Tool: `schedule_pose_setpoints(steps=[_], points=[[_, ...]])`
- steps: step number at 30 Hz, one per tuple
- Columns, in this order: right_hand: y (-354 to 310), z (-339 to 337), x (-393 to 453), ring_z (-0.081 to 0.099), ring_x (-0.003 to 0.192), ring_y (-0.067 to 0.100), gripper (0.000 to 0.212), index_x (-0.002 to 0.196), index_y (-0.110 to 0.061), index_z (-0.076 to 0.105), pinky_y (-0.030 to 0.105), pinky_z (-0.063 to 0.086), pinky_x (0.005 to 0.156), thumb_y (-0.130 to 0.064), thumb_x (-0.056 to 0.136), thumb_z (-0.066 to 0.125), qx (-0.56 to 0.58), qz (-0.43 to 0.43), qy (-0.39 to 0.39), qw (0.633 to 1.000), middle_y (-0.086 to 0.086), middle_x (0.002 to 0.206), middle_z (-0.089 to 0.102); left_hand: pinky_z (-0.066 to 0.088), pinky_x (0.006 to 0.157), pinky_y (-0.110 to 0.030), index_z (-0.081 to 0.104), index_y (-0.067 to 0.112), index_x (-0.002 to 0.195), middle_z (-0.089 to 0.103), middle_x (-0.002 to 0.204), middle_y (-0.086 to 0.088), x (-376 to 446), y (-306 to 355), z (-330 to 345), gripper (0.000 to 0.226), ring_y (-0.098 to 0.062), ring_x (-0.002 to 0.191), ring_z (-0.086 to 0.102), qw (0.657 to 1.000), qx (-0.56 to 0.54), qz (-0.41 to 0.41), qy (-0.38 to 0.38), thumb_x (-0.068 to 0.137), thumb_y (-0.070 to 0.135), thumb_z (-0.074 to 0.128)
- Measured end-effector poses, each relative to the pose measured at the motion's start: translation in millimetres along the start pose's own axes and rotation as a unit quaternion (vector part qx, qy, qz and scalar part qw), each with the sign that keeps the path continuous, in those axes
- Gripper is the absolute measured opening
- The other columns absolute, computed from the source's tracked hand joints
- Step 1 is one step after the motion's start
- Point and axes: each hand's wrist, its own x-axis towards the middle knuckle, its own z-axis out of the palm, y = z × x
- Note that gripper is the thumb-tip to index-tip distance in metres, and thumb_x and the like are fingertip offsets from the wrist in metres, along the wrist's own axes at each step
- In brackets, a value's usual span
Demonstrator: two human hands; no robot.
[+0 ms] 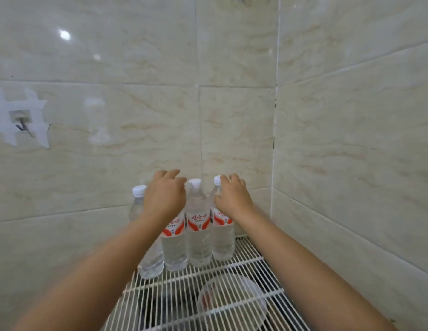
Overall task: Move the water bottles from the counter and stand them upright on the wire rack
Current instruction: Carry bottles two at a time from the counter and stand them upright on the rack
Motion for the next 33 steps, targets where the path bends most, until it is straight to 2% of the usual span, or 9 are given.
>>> schedule_pose_setpoints(steps=[3,5,8,12,16,19,24,28,33], points=[[-24,5,-24,0.034,0.125,0.033,0.043,0.132,-0.005,0.039,0.037,0.034,0.102,-0.01,0.089,0.044,-0.02,-0.031,0.028,0.999,0.017,0.14,0.034,0.033,0.108,-0.038,0.05,0.011,0.132,0.043,0.145,-0.007,-35,-24,-9,0.039,-0.027,0.135,0.032,0.998,0.056,-0.033,-0.012,0.094,0.018,0.043],[-50,14,-40,0.036,0.124,0.034,0.04,0.129,-0.003,0.043,0.038,0.031,0.103,-0.013,0.09,0.044,-0.008,-0.093,0.005,0.996,0.017,0.138,0.038,0.031,0.108,-0.04,0.051,0.007,0.131,0.044,0.143,-0.012,-64,-43,-15,0.04,-0.03,0.134,0.033,0.994,0.066,-0.079,-0.024,0.092,0.017,0.048],[-103,34,-73,0.04,0.121,0.034,0.039,0.123,-0.004,0.048,0.039,0.032,0.102,-0.022,0.088,0.049,0.018,-0.198,-0.029,0.98,0.017,0.131,0.046,0.028,0.109,-0.039,0.047,0.005,0.133,0.037,0.147,-0.015,-120,-81,-30,0.042,-0.031,0.137,0.028,0.976,0.101,-0.181,-0.065,0.094,0.02,0.045],[-183,59,-136,0.035,0.129,0.031,0.043,0.126,-0.009,0.049,0.037,0.029,0.104,-0.03,0.089,0.051,0.045,-0.307,-0.098,0.946,0.013,0.139,0.04,0.026,0.111,-0.039,0.04,0.005,0.136,0.035,0.146,-0.017,-212,-140,-67,0.043,-0.033,0.135,0.028,0.937,0.158,-0.291,-0.109,0.098,0.025,0.036],[-260,82,-207,0.039,0.126,0.032,0.045,0.125,-0.008,0.049,0.037,0.034,0.101,-0.035,0.089,0.051,0.076,-0.373,-0.147,0.913,0.014,0.135,0.044,0.033,0.106,-0.043,0.044,-0.001,0.13,0.047,0.133,-0.024,-319,-191,-118,0.044,-0.038,0.124,0.04,0.912,0.196,-0.351,-0.075,0.093,0.023,0.046],[-318,103,-268,0.042,0.123,0.032,0.046,0.122,-0.007,0.05,0.038,0.037,0.098,-0.039,0.089,0.051,0.093,-0.405,-0.179,0.892,0.014,0.131,0.047,0.033,0.106,-0.044,0.047,0.0,0.129,0.046,0.136,-0.023,-400,-218,-158,0.044,-0.038,0.128,0.038,0.886,0.218,-0.403,-0.068,0.092,0.024,0.049],[-414,140,-375,0.039,0.128,0.031,0.047,0.13,-0.009,0.046,0.041,0.033,0.105,-0.035,0.091,0.049,0.137,-0.428,-0.231,0.863,0.012,0.14,0.042,0.029,0.11,-0.043,0.033,0.013,0.14,0.032,0.149,-0.011,-528,-274,-210,0.049,-0.029,0.138,0.024,0.837,0.247,-0.473,-0.122,0.096,0.034,0.039],[-473,172,-451,0.044,0.123,0.031,0.042,0.123,-0.008,0.051,0.039,0.037,0.099,-0.032,0.089,0.05,0.143,-0.434,-0.273,0.847,0.011,0.136,0.046,0.022,0.113,-0.043,0.032,0.013,0.14,0.028,0.151,-0.009,-606,-309,-241,0.048,-0.027,0.141,0.019,0.803,0.246,-0.518,-0.16,0.098,0.035,0.035],[-523,208,-512,0.04,0.128,0.03,0.045,0.128,-0.009,0.047,0.04,0.035,0.104,-0.032,0.09,0.05,0.109,-0.447,-0.322,0.827,0.011,0.14,0.042,0.023,0.111,-0.044,0.036,0.012,0.135,0.035,0.143,-0.01,-670,-349,-258,0.044,-0.027,0.138,0.023,0.786,0.215,-0.548,-0.188,0.098,0.036,0.032]])
